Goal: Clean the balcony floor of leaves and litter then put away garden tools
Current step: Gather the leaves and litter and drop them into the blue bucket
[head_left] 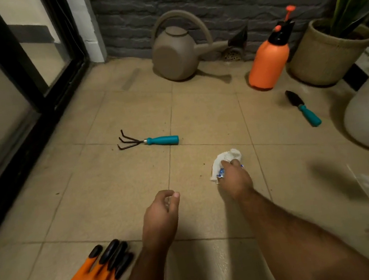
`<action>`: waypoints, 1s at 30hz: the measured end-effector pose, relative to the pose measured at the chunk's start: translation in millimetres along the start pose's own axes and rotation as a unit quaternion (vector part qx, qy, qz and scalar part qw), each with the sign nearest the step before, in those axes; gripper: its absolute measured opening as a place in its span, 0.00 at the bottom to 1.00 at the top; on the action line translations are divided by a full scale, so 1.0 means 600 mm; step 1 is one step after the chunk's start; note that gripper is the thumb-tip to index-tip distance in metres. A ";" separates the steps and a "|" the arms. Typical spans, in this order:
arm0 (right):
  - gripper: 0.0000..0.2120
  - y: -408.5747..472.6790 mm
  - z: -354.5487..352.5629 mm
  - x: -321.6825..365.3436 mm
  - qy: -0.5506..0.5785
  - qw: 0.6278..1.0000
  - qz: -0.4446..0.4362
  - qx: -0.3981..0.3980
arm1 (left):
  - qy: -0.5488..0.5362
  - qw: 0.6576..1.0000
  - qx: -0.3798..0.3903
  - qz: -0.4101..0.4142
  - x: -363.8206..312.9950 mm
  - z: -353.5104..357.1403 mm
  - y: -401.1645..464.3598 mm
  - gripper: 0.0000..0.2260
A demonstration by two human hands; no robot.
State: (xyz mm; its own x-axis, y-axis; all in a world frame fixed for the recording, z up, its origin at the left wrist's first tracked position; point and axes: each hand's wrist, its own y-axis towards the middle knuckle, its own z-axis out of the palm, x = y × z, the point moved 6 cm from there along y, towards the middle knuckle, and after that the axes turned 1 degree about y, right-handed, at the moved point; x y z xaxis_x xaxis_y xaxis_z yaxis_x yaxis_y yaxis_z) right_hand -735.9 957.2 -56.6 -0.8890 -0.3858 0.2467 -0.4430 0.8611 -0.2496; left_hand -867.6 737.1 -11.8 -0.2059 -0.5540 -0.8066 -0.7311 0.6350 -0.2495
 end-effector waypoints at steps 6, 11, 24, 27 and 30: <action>0.09 -0.016 0.001 0.012 0.079 0.996 0.017 -0.044 | -0.035 0.999 -0.021 -0.023 -0.007 -0.015 0.021 0.14; 0.13 -0.037 -0.041 0.052 0.127 0.985 0.062 -0.097 | -0.077 0.995 -0.043 -0.037 -0.013 -0.032 0.029 0.14; 0.07 -0.220 -0.408 -0.022 0.378 0.904 0.151 -0.132 | -0.103 0.993 0.020 -0.045 -0.406 -0.019 -0.093 0.09; 0.04 -0.279 -0.497 -0.076 0.468 0.846 0.227 -0.113 | -0.061 0.995 0.077 -0.029 -0.500 -0.005 -0.150 0.11; 0.07 -0.334 -0.590 -0.117 0.526 0.795 0.289 -0.094 | -0.018 0.994 0.105 -0.016 -0.597 0.007 -0.184 0.11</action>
State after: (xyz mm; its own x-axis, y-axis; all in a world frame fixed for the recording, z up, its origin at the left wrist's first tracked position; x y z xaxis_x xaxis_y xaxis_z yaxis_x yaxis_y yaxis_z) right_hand -543.6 929.2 307.1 -0.3050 0.4965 0.8127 0.1161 0.8664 -0.4857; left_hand -710.6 867.7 302.2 -0.1591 -0.5586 -0.8140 -0.5835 0.7183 -0.3789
